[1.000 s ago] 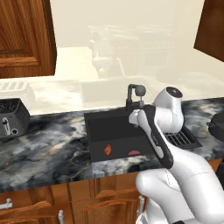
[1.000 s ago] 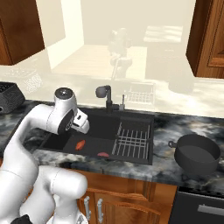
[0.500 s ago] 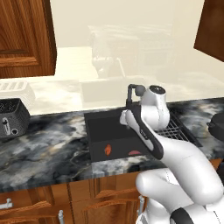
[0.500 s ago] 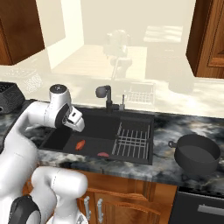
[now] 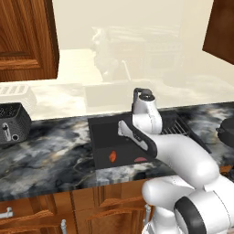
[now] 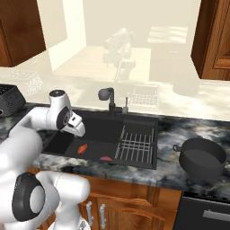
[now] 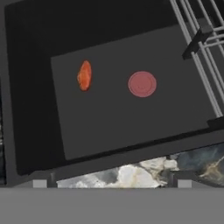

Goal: Dump the sweet potato from the pot into the sink. Then turn on the water and wash the sweet potato. Then turn off the water and put the sweet potato back in the pot.

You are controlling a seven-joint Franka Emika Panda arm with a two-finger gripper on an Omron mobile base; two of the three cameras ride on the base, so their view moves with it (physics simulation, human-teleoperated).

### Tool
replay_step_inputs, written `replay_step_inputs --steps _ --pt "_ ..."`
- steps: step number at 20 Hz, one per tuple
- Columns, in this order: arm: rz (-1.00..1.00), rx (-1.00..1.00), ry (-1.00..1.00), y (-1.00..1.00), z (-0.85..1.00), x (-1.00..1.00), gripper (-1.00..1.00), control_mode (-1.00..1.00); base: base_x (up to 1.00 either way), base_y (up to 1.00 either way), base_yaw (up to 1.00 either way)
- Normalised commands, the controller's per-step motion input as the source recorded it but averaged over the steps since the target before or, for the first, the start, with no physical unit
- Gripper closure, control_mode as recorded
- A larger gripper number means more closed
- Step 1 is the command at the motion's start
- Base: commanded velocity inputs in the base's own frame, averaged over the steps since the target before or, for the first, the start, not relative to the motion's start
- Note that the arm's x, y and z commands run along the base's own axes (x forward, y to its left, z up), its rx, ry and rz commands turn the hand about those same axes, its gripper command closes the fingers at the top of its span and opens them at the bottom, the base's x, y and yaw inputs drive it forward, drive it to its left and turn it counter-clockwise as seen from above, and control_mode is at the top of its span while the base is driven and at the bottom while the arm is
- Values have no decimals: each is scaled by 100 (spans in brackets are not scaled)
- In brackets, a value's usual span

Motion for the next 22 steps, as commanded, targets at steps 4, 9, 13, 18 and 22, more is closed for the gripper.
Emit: replay_step_inputs --steps 4,9,13,18,22 --pt "0 -1 3 3 -49 28 -100 -100 0 0 0" --pt "0 0 7 1 -46 36 -100 -100 0 0 0" --pt "0 0 5 2 -36 17 -100 -100 0 0 0" --pt "0 1 8 5 -27 13 -100 -100 0 0 0" --pt "0 2 8 8 -21 7 -100 -100 0 0 0"
